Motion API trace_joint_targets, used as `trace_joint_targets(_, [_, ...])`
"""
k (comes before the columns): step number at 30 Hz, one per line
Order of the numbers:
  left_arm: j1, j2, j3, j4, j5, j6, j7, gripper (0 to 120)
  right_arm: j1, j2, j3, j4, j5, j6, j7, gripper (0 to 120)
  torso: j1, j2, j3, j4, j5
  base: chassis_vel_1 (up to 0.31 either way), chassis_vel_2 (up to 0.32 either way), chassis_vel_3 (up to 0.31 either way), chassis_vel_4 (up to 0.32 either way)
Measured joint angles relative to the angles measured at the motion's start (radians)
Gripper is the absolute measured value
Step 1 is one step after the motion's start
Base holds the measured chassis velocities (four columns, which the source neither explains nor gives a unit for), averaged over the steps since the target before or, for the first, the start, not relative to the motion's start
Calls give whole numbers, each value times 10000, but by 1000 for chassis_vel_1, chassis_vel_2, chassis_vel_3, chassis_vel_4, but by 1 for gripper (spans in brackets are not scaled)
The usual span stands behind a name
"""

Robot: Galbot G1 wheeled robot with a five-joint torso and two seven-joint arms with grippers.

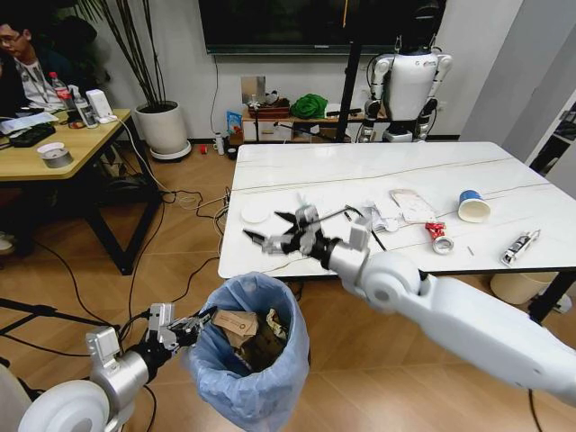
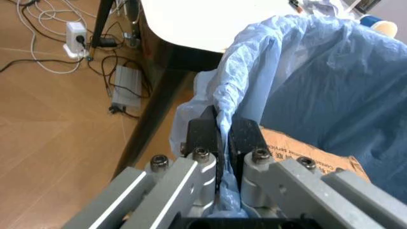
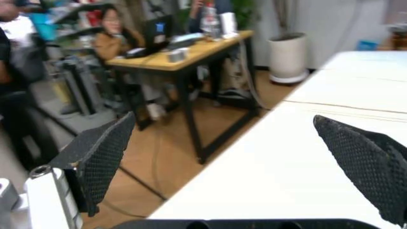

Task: Pick up the trash bin and place the trash from the table into it.

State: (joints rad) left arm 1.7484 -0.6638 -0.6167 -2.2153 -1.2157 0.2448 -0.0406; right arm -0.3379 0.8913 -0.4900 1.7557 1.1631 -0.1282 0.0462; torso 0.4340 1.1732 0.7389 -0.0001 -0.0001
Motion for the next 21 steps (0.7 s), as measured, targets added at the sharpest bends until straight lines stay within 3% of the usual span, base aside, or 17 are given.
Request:
trace_joint_targets(9, [-58, 43, -12, 93, -91, -7, -17, 0, 1547, 1158, -1207, -2925, -941, -53, -395, 100, 1, 0, 2, 1, -2, 0, 0, 0, 0])
trace_joint_targets(21, [-166, 27, 95, 140, -76, -12, -17, 0, 2597, 2975, -2851, -4973, -1677, 20, -1122, 100, 0, 0, 0, 5, 0, 0, 0, 0, 0])
